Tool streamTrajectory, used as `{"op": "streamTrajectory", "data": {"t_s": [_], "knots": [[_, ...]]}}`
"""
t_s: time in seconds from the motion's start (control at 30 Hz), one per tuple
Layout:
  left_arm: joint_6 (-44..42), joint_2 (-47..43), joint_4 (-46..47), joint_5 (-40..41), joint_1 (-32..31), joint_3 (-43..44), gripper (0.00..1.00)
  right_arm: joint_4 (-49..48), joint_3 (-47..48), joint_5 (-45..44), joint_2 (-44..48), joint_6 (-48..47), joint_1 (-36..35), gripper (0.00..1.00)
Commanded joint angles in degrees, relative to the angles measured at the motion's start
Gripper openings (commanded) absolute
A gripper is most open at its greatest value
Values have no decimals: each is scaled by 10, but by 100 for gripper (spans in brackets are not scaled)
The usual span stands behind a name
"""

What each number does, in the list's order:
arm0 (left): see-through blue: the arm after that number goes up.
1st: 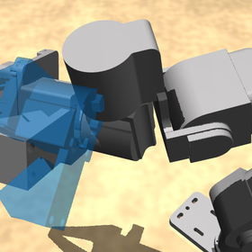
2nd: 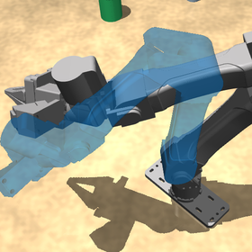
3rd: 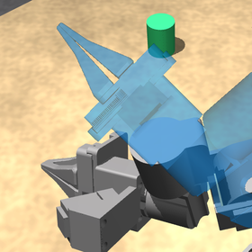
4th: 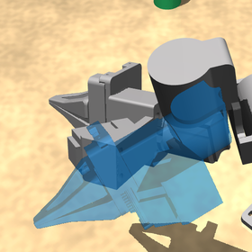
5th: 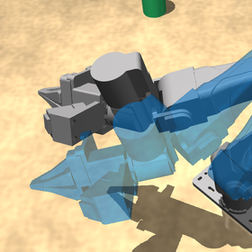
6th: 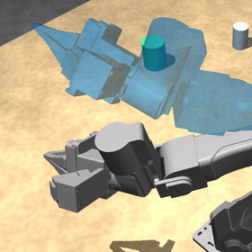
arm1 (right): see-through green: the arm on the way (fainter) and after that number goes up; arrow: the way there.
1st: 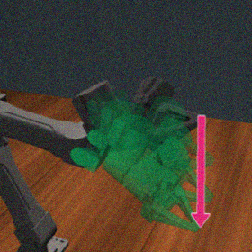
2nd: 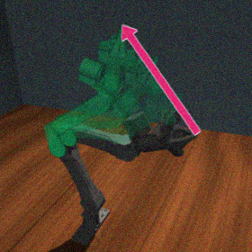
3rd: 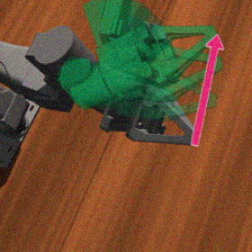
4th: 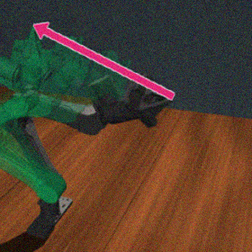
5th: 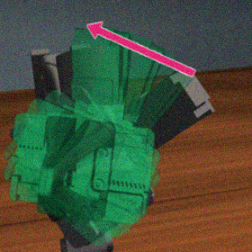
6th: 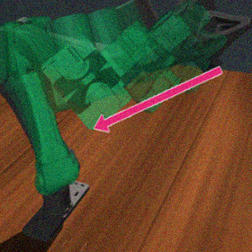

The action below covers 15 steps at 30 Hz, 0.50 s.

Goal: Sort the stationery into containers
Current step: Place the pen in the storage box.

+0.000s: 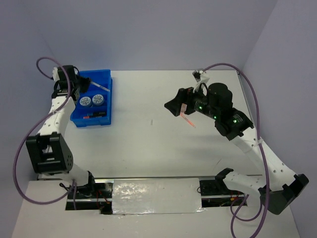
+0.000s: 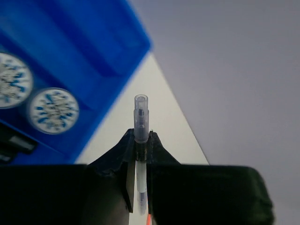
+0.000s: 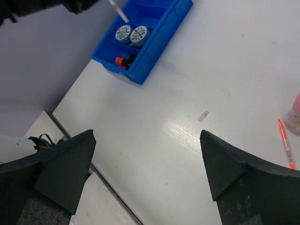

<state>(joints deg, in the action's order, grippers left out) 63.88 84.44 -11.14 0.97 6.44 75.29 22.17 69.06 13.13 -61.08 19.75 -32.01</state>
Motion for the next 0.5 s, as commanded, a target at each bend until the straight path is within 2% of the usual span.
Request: {"op": "streamTrajectory", "data": {"t_s": [0.0,0.1,0.23,0.3,0.47], "knots": [[120,52,56,72,23,-9,0,-13,-25,5,32,27,-3,100],[149,118,89,69,35,33,0,-7,-39,22,43,29,-2,100],[148,190,30,95,38,124,0,13,-48,13,54,12,-2,100],[157,204,32,124,37,124,0,22,-50,4,58,6,-3,100],[172,227,85,136,43,91,0,33,-45,15,47,-3,-3,100]]}}
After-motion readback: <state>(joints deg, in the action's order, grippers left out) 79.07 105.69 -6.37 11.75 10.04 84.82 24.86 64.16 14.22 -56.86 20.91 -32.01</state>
